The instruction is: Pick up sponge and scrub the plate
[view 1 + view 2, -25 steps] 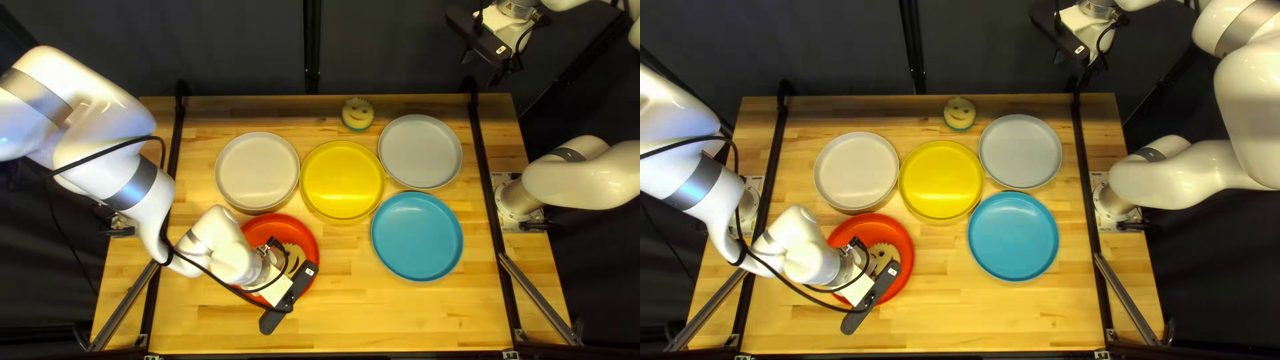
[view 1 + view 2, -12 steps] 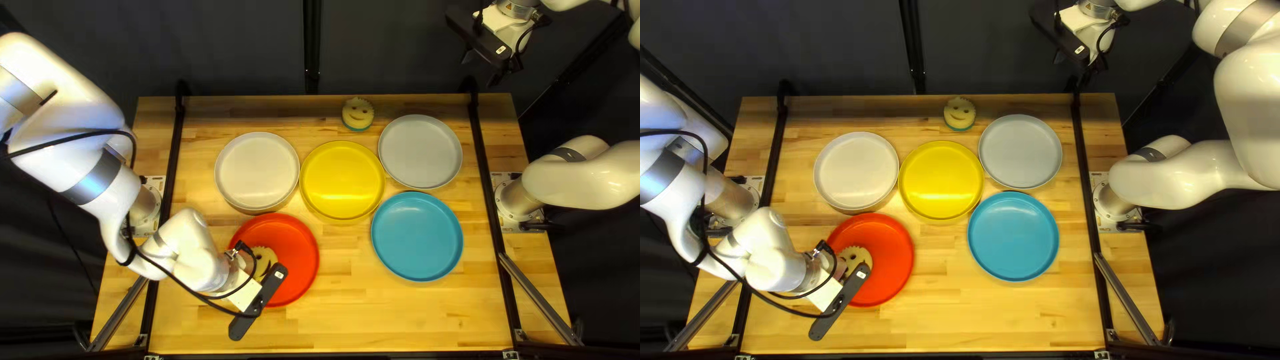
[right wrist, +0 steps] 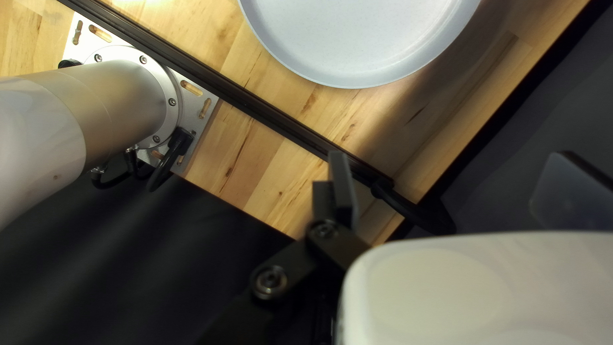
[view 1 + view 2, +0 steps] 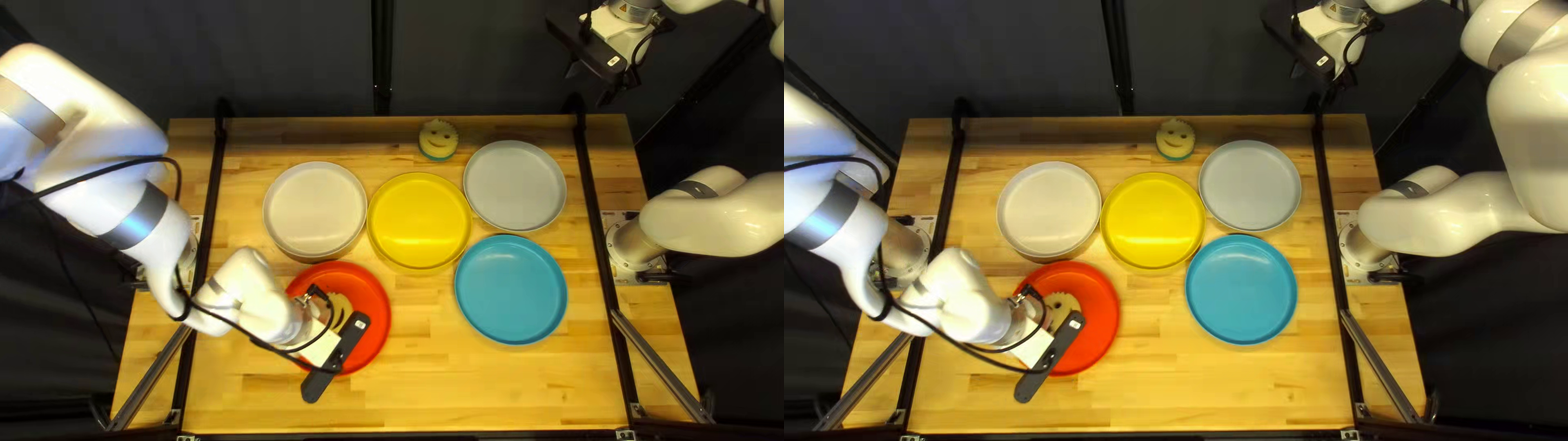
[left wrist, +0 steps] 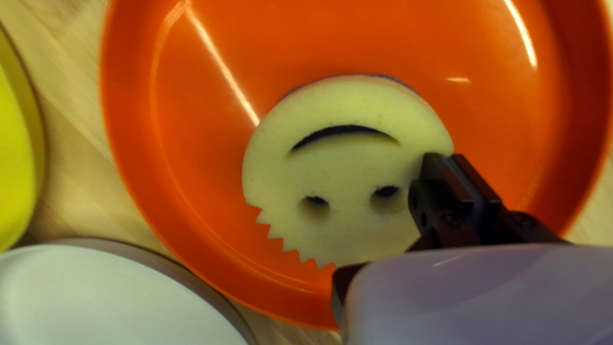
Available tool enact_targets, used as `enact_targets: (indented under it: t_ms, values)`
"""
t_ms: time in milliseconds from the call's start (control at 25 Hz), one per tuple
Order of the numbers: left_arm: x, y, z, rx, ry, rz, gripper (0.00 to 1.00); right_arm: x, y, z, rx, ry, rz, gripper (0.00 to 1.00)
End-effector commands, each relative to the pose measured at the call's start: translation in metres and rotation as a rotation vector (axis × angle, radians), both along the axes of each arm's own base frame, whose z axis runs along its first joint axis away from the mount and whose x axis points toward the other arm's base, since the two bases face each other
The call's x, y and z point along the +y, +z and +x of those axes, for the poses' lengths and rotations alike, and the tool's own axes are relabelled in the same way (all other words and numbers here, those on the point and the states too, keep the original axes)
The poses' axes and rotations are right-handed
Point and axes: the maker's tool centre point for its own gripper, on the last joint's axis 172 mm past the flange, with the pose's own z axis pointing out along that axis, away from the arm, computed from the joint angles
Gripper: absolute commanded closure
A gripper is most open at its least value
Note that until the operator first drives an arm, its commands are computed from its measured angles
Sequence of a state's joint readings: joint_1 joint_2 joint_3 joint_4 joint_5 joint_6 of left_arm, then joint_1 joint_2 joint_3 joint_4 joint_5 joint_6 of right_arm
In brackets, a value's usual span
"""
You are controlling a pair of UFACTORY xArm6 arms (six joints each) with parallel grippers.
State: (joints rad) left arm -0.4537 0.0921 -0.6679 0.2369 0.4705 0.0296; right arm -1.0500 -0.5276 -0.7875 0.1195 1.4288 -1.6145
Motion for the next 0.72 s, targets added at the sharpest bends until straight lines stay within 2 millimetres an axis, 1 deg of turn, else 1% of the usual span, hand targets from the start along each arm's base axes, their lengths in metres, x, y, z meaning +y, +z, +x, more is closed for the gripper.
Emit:
enact_targets:
  t_ms: [40,80,200,360,400,440,520,640,720]
  values:
    - [0.008,0.003,0.015,-0.016,-0.018,0.001,1.0,0.0,0.0,0.0,0.0,0.0,0.0,0.0]
    - [0.008,0.004,0.014,-0.017,-0.018,0.002,1.0,0.0,0.0,0.0,0.0,0.0,0.0,0.0]
    - [0.008,0.008,-0.007,-0.015,-0.01,0.003,1.0,0.0,0.0,0.0,0.0,0.0,0.0,0.0]
    - [0.007,0.006,-0.045,-0.007,0.024,-0.003,1.0,0.0,0.0,0.0,0.0,0.0,0.0,0.0]
    - [0.006,0.005,-0.048,-0.006,0.03,-0.004,1.0,0.0,0.0,0.0,0.0,0.0,0.0,0.0]
    - [0.006,0.005,-0.061,-0.005,0.044,-0.006,1.0,0.0,0.0,0.0,0.0,0.0,0.0,0.0]
    - [0.006,0.006,-0.075,-0.004,0.064,-0.008,1.0,0.0,0.0,0.0,0.0,0.0,0.0,0.0]
    - [0.008,0.006,-0.081,-0.001,0.084,-0.01,1.0,0.0,0.0,0.0,0.0,0.0,0.0,0.0]
    - [0.012,0.004,-0.08,0.0,0.09,-0.012,1.0,0.0,0.0,0.0,0.0,0.0,0.0,0.0]
